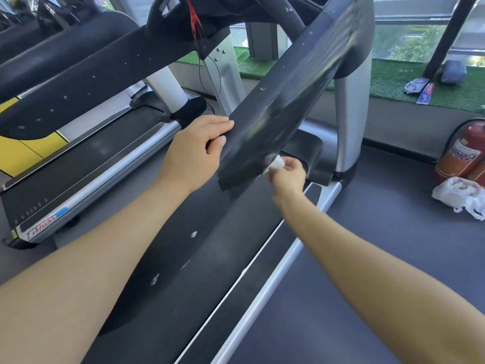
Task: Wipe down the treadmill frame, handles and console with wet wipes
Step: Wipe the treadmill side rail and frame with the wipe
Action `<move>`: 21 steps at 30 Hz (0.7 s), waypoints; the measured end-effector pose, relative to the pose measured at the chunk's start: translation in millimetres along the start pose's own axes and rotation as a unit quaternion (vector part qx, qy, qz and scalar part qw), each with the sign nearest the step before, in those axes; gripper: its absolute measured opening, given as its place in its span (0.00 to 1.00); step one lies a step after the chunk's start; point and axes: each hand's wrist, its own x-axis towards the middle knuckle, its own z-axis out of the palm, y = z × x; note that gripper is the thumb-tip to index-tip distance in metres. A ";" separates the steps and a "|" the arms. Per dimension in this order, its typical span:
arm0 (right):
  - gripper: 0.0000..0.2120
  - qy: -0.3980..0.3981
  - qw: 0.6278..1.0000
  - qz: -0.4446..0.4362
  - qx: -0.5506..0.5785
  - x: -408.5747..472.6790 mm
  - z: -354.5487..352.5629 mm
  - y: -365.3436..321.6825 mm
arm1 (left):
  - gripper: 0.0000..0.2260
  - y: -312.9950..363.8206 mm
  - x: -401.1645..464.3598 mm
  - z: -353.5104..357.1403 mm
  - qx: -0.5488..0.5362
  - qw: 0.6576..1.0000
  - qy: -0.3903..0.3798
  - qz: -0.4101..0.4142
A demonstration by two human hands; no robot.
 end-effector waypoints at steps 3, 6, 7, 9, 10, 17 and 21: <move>0.07 -0.002 1.000 -0.015 -0.020 10.3 -3.4 -12.2 | 0.15 0.2 0.0 0.2 0.000 1.000 -0.001 0.003; 0.11 -0.049 0.999 -0.013 0.006 -20.4 -1.7 6.3 | 0.15 1.5 -0.2 0.4 0.003 1.000 0.000 0.003; 0.13 -0.073 0.997 -0.009 0.014 -37.7 -3.2 16.3 | 0.15 1.8 -0.4 0.3 0.005 1.000 -0.001 0.004; 0.13 -0.131 0.991 -0.012 0.013 -69.5 -8.2 33.5 | 0.15 2.9 -0.6 -0.1 0.012 1.000 -0.006 0.007; 0.12 -0.159 0.987 -0.023 0.003 -81.0 -10.8 36.3 | 0.15 3.6 -0.7 -0.4 0.015 1.000 -0.007 0.008; 0.13 -0.082 0.993 -0.075 -0.038 -36.2 -12.1 -4.1 | 0.15 6.3 -1.1 -0.9 0.022 1.000 -0.008 0.003; 0.11 -0.057 0.996 -0.064 -0.035 -40.3 -8.8 0.4 | 0.15 6.3 -1.2 -0.6 0.024 1.000 -0.010 0.003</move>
